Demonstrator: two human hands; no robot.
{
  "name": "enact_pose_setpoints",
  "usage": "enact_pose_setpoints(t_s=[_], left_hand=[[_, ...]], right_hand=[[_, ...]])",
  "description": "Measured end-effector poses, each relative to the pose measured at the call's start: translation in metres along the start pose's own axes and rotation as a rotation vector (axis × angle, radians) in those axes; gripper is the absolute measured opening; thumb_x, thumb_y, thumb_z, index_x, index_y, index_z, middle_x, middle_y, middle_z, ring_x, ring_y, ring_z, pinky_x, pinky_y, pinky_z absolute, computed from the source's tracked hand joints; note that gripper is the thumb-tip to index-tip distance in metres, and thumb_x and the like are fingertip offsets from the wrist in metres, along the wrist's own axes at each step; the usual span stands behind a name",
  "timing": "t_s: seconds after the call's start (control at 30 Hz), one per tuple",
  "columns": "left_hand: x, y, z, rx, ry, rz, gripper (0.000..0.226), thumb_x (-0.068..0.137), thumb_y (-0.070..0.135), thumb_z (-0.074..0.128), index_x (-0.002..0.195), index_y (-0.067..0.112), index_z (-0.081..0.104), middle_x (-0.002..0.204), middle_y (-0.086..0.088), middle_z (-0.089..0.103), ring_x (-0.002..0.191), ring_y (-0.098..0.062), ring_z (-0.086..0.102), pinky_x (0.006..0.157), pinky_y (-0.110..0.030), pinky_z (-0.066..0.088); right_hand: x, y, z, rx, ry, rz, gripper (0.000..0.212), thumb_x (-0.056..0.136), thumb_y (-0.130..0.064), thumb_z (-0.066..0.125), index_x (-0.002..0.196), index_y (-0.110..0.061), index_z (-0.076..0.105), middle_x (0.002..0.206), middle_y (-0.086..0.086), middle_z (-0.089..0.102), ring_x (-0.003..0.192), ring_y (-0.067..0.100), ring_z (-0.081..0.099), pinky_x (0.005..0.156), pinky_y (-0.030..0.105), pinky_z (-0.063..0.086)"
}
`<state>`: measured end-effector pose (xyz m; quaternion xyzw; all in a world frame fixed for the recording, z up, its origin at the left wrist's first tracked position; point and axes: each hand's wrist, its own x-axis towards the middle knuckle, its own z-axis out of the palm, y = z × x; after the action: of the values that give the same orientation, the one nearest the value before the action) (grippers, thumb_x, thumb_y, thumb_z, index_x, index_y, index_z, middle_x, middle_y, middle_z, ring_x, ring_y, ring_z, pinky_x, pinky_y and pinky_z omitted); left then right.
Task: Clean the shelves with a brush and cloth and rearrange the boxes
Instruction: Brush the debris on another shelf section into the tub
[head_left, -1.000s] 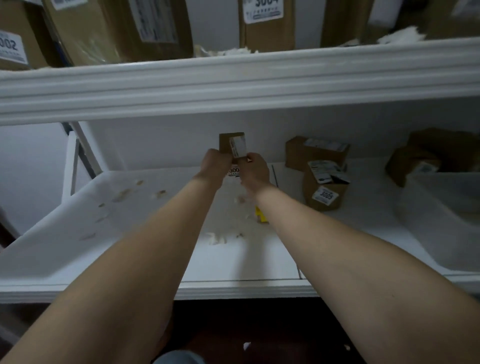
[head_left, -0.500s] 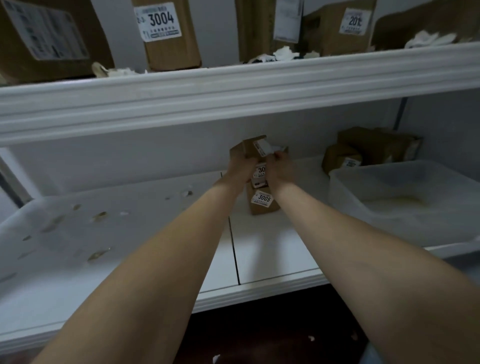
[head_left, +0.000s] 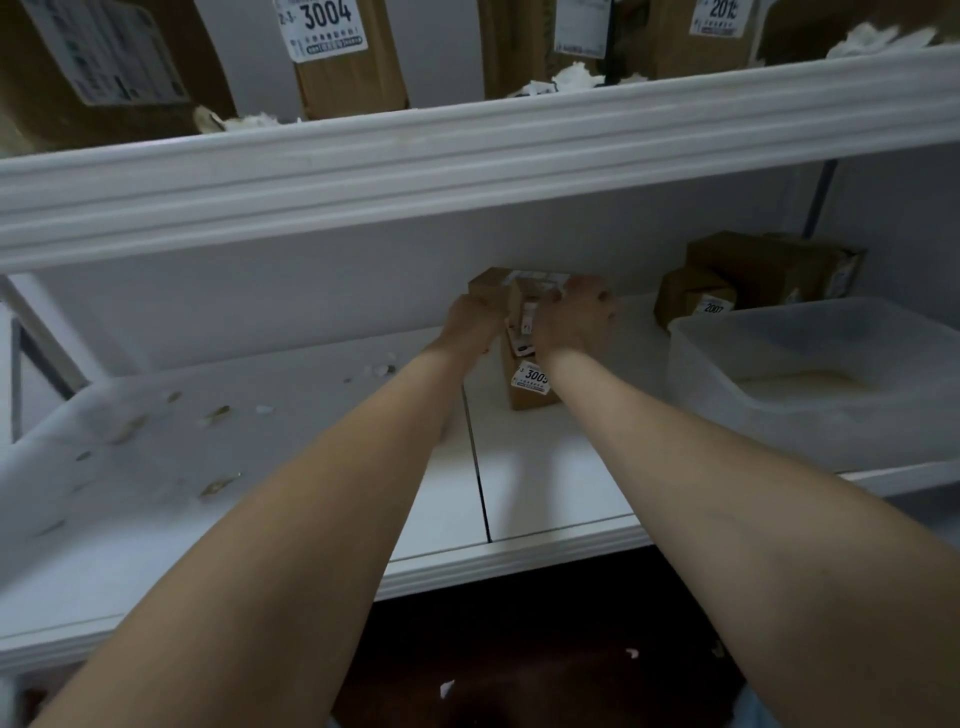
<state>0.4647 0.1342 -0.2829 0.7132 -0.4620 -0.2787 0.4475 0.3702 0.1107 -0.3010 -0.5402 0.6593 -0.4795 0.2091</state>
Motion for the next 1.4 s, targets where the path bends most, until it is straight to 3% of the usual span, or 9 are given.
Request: enact_pose_setpoints(t_s=[0.13,0.4,0.67,0.9,0.97,1.07,1.17,1.3,1.4], left_hand=[[-0.005,-0.014,-0.037,0.148,0.119,0.012,0.019,0.089,0.009,0.05,0.071,0.007,0.055,0.083,-0.011,0.058,0.097,-0.03,0.061,0.082,-0.035,0.052],[-0.018,-0.07,-0.087,0.324,0.156,-0.084,0.011,0.087,0.007,0.052,0.077,0.009,0.053,0.111,-0.021,0.063,0.104,-0.033,0.06,0.091,-0.041,0.052],[0.011,-0.106,-0.081,0.145,0.089,-0.145,0.01,0.088,0.014,0.055,0.078,0.012,0.054,0.087,-0.016,0.061,0.085,-0.031,0.064,0.082,-0.043,0.055],[0.032,-0.117,-0.088,0.139,-0.026,-0.216,0.015,0.096,0.013,0.047,0.082,0.012,0.052,0.079,-0.007,0.057,0.06,-0.016,0.054,0.051,-0.026,0.048],[0.029,-0.113,-0.09,0.153,-0.077,-0.266,0.021,0.098,0.015,0.046,0.078,0.01,0.051,0.072,-0.005,0.055,0.056,-0.014,0.05,0.051,-0.026,0.046],[0.021,-0.108,-0.089,0.194,-0.179,-0.306,0.03,0.1,0.016,0.042,0.073,0.007,0.048,0.07,-0.006,0.055,0.054,-0.014,0.05,0.051,-0.025,0.048],[0.012,-0.104,-0.09,0.2,-0.222,-0.329,0.022,0.1,0.013,0.041,0.091,-0.001,0.055,0.079,-0.012,0.06,0.059,-0.02,0.057,0.059,-0.03,0.053],[-0.002,-0.108,-0.098,0.131,-0.193,-0.284,0.027,0.099,0.012,0.041,0.119,-0.004,0.052,0.111,-0.022,0.064,0.096,-0.034,0.066,0.088,-0.046,0.054],[-0.015,-0.114,-0.116,0.079,-0.17,-0.31,0.028,0.099,0.01,0.038,0.119,-0.002,0.054,0.113,-0.019,0.064,0.1,-0.033,0.065,0.091,-0.043,0.053]], right_hand=[[-0.031,-0.017,0.009,0.198,-0.218,-0.166,0.029,0.094,-0.02,0.049,0.119,-0.007,0.057,0.127,0.016,0.057,0.115,0.029,0.056,0.091,0.031,0.043],[-0.08,-0.016,0.057,0.059,-0.487,-0.126,0.027,0.092,-0.021,0.049,0.116,-0.015,0.059,0.125,0.01,0.057,0.116,0.028,0.054,0.078,0.022,0.033],[-0.064,-0.008,0.097,-0.093,-0.621,-0.007,0.055,0.091,-0.046,0.048,0.129,-0.007,0.048,0.131,0.017,0.048,0.12,0.033,0.049,0.094,0.037,0.042],[-0.064,0.01,0.125,0.097,-0.694,0.175,0.083,0.074,-0.062,0.066,0.134,-0.005,0.051,0.133,0.015,0.054,0.121,0.032,0.051,0.101,0.042,0.045],[-0.068,0.004,0.128,0.122,-0.673,0.2,0.077,0.072,-0.057,0.069,0.126,-0.004,0.056,0.128,0.015,0.057,0.116,0.032,0.055,0.097,0.043,0.048],[-0.074,-0.002,0.129,0.157,-0.666,0.228,0.034,0.074,-0.039,0.073,0.082,-0.008,0.063,0.108,0.015,0.066,0.098,0.03,0.064,0.088,0.041,0.054],[-0.082,-0.003,0.125,0.172,-0.666,0.266,0.027,0.078,-0.031,0.07,0.068,-0.011,0.055,0.091,0.012,0.064,0.082,0.026,0.063,0.073,0.033,0.053],[-0.101,-0.008,0.121,0.226,-0.675,0.279,0.029,0.083,-0.034,0.067,0.091,-0.008,0.057,0.081,0.007,0.057,0.068,0.021,0.055,0.057,0.025,0.042],[-0.118,-0.013,0.128,0.262,-0.698,0.337,0.028,0.084,-0.033,0.067,0.094,-0.008,0.058,0.082,0.01,0.059,0.073,0.025,0.058,0.062,0.029,0.047]])
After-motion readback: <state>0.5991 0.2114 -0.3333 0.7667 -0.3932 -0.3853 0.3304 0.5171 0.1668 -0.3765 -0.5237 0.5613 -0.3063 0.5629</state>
